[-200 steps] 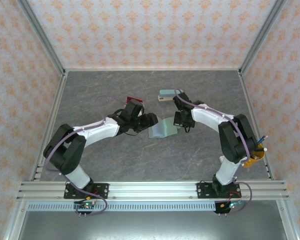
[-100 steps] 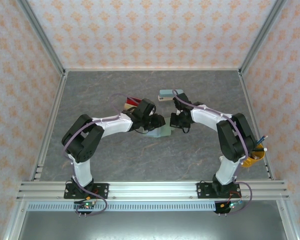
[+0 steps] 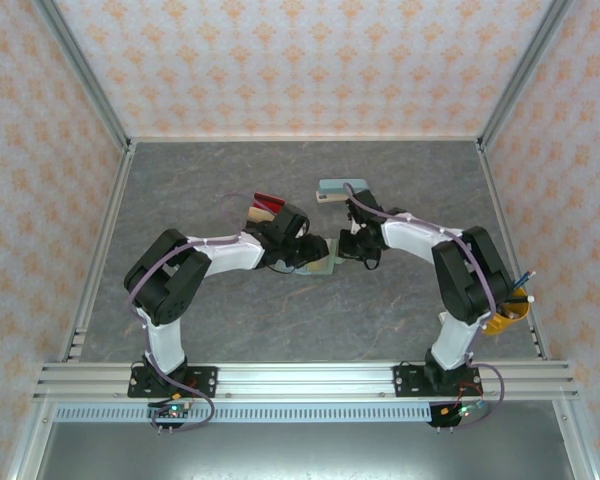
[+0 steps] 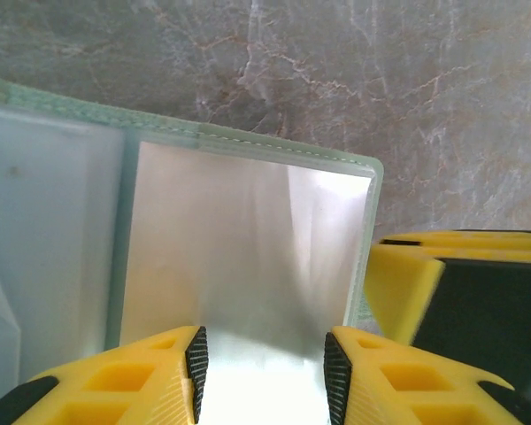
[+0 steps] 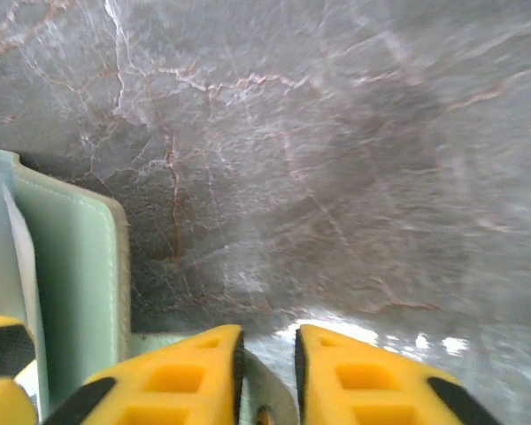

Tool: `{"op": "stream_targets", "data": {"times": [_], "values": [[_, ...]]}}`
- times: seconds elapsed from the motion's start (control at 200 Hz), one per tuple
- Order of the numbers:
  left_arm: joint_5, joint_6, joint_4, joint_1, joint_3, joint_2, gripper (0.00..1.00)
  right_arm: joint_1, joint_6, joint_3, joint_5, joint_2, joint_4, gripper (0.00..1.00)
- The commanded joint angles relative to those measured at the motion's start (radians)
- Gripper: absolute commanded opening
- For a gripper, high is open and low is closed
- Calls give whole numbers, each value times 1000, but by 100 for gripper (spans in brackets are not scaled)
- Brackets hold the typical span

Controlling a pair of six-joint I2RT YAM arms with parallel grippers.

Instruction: Take the credit cards out of the card holder

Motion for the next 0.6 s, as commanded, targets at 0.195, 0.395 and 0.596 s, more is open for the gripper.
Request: {"op": "stream_targets", "data": {"times": [0.195, 0.395, 0.596], "values": [[-38, 39, 38, -6, -5, 30, 33, -2, 106, -84, 30, -229, 50, 40], [-26, 61, 21, -6, 6, 78, 23, 32, 178, -110, -111, -226, 133, 36], [-42, 67, -14, -6, -5, 86, 0, 106, 187, -16, -28, -106, 67, 16]]}}
